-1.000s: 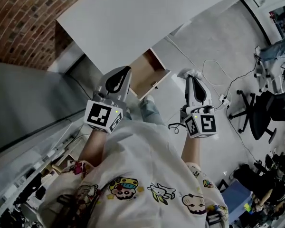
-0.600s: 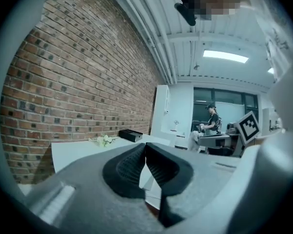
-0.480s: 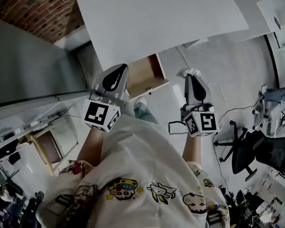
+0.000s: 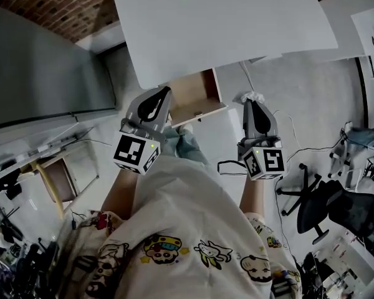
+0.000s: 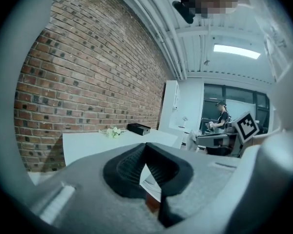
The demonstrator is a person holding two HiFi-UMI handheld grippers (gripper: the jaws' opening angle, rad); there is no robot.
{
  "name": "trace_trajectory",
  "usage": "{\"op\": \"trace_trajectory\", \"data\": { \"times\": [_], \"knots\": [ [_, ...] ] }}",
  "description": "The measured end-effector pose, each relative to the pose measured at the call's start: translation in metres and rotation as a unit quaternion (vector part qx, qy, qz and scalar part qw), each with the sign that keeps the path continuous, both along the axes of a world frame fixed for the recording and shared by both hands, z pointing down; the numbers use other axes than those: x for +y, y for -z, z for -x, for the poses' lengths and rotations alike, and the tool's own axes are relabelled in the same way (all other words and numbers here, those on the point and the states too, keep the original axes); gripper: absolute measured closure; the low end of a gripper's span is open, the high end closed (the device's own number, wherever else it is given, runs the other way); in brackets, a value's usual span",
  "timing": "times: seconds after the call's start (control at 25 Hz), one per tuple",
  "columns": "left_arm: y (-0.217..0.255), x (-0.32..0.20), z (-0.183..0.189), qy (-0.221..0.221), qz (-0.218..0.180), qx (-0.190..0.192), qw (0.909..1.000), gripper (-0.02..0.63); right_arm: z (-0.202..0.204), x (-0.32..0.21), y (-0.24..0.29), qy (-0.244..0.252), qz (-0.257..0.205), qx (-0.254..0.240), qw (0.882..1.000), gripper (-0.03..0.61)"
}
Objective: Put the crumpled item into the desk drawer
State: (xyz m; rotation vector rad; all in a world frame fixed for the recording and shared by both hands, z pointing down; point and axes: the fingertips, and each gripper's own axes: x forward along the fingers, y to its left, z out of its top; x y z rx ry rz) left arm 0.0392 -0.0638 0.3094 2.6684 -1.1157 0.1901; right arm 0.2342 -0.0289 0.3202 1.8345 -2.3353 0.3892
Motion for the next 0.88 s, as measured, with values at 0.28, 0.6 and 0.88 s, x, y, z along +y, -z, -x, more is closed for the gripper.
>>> {"op": "trace_trajectory", "data": {
  "times": [0.28,0.6,0.88],
  "knots": [
    [-0.021,0.002,0.009,0.01,0.018,-0.007,0.9998,0.614,0.017,-0.012,-0.023,0.026,0.019,-0.003,0.999,0.566],
    [-0.056,0.006,0.01,0.008,0.044,-0.016,0.9989,0.614,0.038,-0.025,-0.062,0.059,0.052,0.004,0.997,0.566],
    [-0.102,0.014,0.009,-0.004,0.067,-0.028,0.9973,0.615,0.054,-0.026,-0.122,0.069,0.087,-0.012,0.994,0.566]
  ]
}}
